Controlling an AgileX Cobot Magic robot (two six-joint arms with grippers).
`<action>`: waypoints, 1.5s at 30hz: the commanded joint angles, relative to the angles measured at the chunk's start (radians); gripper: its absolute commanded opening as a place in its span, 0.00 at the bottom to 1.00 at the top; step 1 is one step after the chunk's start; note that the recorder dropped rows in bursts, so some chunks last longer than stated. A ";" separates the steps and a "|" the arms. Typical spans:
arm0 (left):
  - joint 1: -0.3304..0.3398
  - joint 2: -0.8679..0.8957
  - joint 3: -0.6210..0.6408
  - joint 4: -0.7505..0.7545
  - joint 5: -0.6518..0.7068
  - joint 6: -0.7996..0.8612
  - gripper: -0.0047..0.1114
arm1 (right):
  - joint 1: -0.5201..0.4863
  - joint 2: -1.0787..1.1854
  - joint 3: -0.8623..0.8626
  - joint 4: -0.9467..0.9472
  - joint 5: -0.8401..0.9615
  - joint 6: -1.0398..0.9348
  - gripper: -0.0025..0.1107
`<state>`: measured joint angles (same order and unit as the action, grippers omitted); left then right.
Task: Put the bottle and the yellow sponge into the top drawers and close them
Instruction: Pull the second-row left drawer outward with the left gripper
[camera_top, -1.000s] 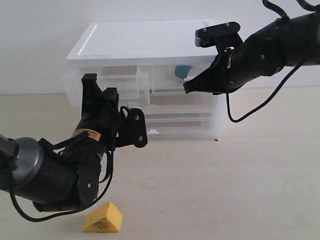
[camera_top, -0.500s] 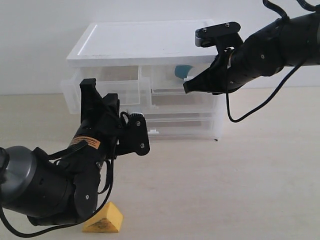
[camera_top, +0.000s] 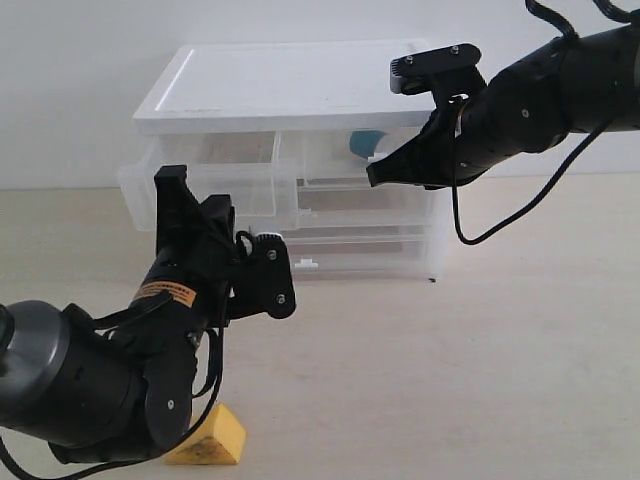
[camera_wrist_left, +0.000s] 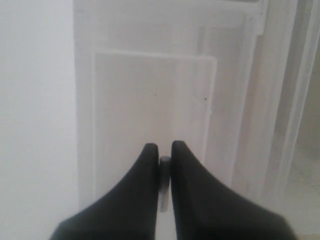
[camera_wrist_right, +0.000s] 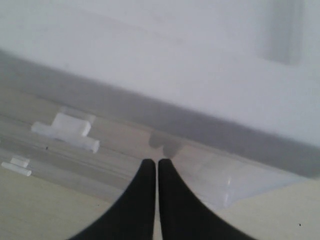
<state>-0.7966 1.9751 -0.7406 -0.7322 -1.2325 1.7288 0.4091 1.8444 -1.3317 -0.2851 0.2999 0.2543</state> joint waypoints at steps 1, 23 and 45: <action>-0.043 -0.007 0.009 -0.022 0.011 -0.018 0.07 | -0.002 0.004 -0.007 -0.018 -0.071 -0.002 0.02; -0.053 -0.007 0.060 -0.053 0.011 -0.013 0.07 | -0.002 0.004 -0.007 -0.018 -0.064 -0.002 0.02; -0.053 -0.007 0.060 -0.018 0.011 -0.076 0.41 | -0.002 0.004 -0.007 -0.018 -0.063 -0.007 0.02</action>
<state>-0.8388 1.9728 -0.6871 -0.7562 -1.2416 1.6646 0.4091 1.8444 -1.3317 -0.2851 0.2999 0.2499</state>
